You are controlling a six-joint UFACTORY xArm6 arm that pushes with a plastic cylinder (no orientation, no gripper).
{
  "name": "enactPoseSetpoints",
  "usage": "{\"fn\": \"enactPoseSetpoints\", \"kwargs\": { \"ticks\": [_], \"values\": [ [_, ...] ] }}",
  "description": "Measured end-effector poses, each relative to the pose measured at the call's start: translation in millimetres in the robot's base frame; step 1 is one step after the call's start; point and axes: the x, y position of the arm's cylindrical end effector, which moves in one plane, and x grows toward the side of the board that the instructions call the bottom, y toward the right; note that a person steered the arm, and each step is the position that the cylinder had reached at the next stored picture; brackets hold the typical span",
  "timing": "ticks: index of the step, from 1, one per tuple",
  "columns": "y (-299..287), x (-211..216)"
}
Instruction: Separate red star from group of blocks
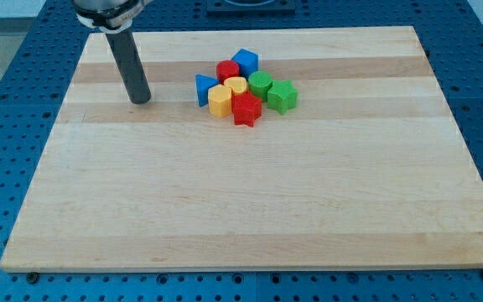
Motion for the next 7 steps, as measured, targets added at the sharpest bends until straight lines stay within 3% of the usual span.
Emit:
{"fn": "enactPoseSetpoints", "kwargs": {
  "ticks": [5, 7],
  "values": [
    [76.8, -36.4],
    [97.8, -28.5]
  ]
}}
